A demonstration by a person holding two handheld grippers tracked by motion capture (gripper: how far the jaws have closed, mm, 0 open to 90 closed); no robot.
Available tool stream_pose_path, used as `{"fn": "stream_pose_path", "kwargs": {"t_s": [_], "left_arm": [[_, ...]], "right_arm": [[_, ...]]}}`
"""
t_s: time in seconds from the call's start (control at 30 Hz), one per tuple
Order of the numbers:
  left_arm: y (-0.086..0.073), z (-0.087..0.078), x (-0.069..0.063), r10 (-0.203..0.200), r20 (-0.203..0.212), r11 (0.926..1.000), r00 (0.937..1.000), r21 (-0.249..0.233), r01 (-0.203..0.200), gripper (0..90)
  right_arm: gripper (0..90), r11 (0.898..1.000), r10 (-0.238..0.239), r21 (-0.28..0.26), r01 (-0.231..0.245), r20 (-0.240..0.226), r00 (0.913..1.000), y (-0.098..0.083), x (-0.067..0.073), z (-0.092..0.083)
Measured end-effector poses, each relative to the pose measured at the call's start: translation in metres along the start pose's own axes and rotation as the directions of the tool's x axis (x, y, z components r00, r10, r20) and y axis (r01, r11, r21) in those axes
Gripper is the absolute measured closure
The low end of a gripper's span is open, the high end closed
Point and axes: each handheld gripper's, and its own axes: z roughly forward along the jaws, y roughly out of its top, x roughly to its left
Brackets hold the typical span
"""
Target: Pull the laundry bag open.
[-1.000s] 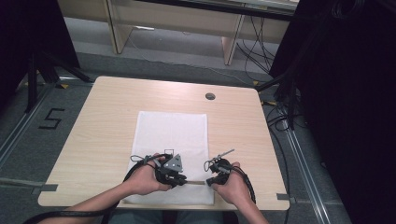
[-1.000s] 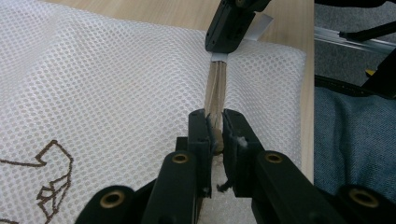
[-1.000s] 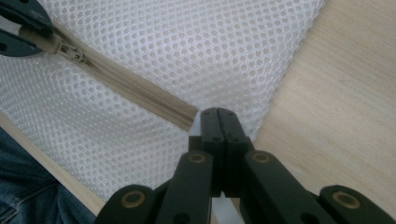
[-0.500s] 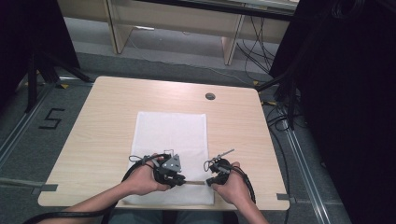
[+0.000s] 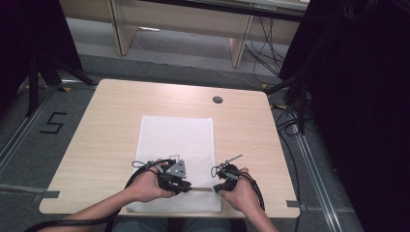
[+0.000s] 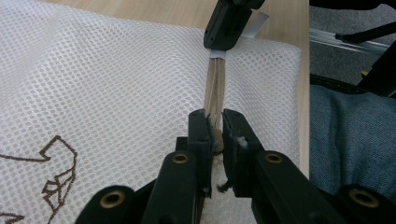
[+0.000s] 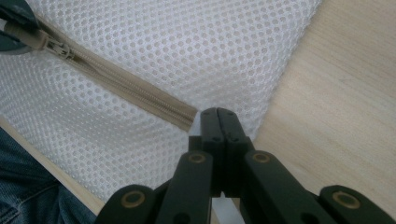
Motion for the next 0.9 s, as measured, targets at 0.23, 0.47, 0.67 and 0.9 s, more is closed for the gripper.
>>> {"fn": "stream_pose_path", "kwargs": {"t_s": [0.23, 0.47, 0.67, 0.9], "left_arm": [[-0.002, -0.003, 0.0007, 0.008, -0.001, 1.0, 1.0, -0.005, -0.008, 81.7], [-0.0024, -0.0042, 0.0005, 0.014, -0.003, 0.9999, 0.9999, 0.001, -0.014, 81.7], [-0.0036, -0.0059, 0.001, 0.018, -0.004, 0.9998, 0.9998, -0.001, -0.018, 81.7], [-0.005, -0.0072, 0.0005, 0.02, -0.001, 0.9998, 0.9998, 0.003, -0.02, 81.7]], "right_arm": [[90.0, 1.0, -0.007, -0.005, 0.007, -0.004, 1.0, 0.0001, -0.0007, 0.0005], [90.0, 1.0, -0.007, -0.006, 0.007, -0.004, 1.0, 0.0001, -0.0009, 0.0005], [90.0, 1.0, -0.001, -0.001, 0.001, -0.003, 1.0, -0.0001, -0.0009, 0.0006], [90.0, 1.0, 0.017, 0.007, -0.017, 0.004, 0.9999, -0.0001, 0.0004, -0.0002]]}}
